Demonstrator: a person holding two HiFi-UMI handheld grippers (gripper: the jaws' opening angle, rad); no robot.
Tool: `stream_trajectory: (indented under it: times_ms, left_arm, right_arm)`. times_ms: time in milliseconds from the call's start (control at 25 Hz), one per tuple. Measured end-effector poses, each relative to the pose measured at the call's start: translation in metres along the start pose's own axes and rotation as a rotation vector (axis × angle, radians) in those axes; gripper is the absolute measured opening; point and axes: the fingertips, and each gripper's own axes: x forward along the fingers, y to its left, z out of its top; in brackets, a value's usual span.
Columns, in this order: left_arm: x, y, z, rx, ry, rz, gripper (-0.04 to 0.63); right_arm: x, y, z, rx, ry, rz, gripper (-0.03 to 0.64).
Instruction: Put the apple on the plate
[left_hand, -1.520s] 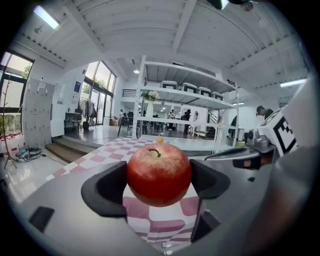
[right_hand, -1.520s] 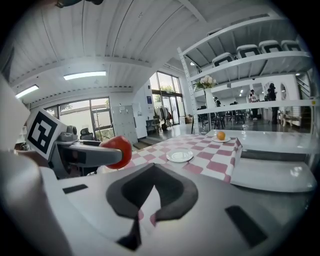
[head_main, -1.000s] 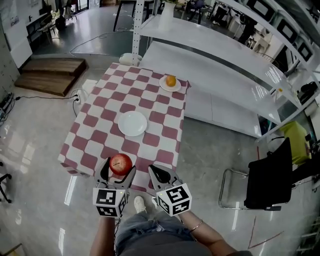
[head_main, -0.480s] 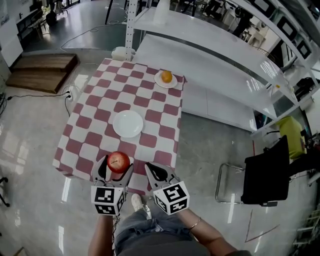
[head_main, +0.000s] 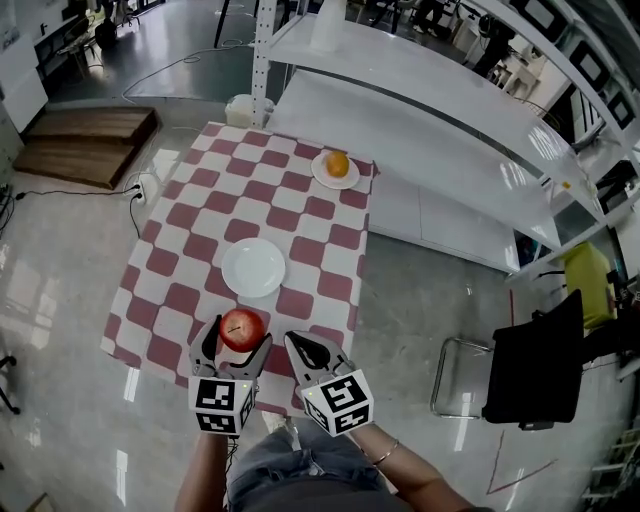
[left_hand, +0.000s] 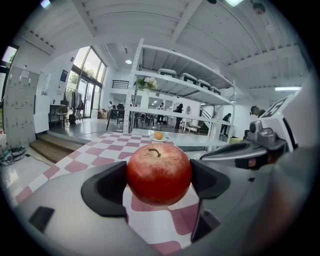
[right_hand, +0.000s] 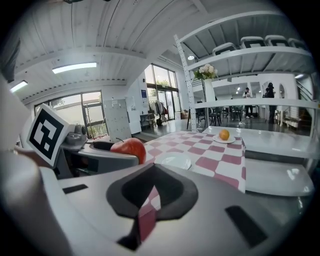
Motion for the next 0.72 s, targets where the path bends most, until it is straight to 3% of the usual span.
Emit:
stream_trajectory:
  times_ms: [720]
  left_arm:
    - [0.093,0.028,0.010,0.016,0.057,0.047,0.399]
  right_arm:
    - [0.059,-0.055,0.007,0.005,0.052,0.042,0.011]
